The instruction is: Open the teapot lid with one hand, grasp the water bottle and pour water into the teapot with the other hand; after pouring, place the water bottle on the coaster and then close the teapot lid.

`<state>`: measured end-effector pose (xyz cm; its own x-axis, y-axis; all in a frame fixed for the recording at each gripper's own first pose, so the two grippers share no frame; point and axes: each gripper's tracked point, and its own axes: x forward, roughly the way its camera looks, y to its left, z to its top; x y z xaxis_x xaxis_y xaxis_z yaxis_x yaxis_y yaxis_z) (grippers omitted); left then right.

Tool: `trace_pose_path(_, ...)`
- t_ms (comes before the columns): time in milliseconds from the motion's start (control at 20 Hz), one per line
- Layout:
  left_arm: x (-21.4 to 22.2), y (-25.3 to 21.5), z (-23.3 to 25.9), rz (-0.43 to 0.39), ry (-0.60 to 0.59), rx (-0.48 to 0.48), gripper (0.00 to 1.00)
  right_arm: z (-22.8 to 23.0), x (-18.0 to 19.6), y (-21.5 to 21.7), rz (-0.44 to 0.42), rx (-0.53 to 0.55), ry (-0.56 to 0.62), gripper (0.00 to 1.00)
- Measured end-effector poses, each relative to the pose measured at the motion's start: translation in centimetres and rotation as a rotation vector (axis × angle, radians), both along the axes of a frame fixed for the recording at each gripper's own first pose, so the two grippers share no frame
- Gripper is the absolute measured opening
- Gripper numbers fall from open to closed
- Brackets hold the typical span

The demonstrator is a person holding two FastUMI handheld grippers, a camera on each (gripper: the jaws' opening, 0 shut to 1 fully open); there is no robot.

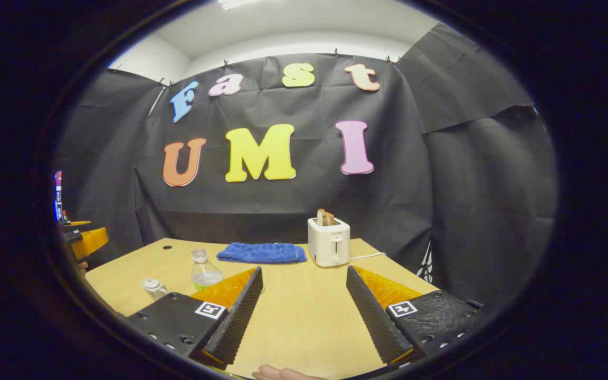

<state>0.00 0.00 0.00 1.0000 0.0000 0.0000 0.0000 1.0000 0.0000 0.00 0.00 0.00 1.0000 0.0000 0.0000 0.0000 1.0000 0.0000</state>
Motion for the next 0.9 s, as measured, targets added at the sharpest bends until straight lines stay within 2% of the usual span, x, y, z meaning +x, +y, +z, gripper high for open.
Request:
trace_pose_path(150, 0.3, 0.6, -0.4, 0.005, 0.009, -0.016, 0.99, -0.2, 0.2, 0.0, 0.000, -0.004, 0.015, 0.93)
trace_pose_path(200, 0.4, 0.9, -0.6, 0.011, 0.017, -0.022, 1.00, -0.4, 0.1, 0.2, 0.004, -0.001, 0.019, 0.99)
trace_pose_path(250, 0.4, 1.2, -0.8, 0.015, 0.021, -0.028, 1.00, -0.4, 0.1, 0.4, 0.010, 0.002, 0.022, 0.99)
trace_pose_path(450, 0.5, 1.6, -1.1, 0.023, 0.024, -0.028, 1.00, -0.1, 0.0, 1.1, 0.031, -0.004, 0.011, 0.92)
trace_pose_path(500, 0.6, 1.4, -1.2, 0.016, 0.025, -0.026, 1.00, -0.1, 0.0, 1.2, 0.032, -0.006, 0.004, 0.95)
trace_pose_path(550, 0.8, 1.3, -1.2, 0.013, 0.024, -0.023, 1.00, 0.0, -0.1, 1.3, 0.031, -0.005, -0.001, 0.92)
trace_pose_path(600, 0.9, 1.5, -1.3, 0.018, 0.023, -0.024, 1.00, 0.0, 0.0, 1.4, 0.031, -0.007, -0.004, 0.96)
trace_pose_path(900, 2.3, 2.8, -1.9, 0.037, 0.011, -0.050, 1.00, -1.2, 0.4, 1.5, 0.033, -0.029, 0.018, 0.93)
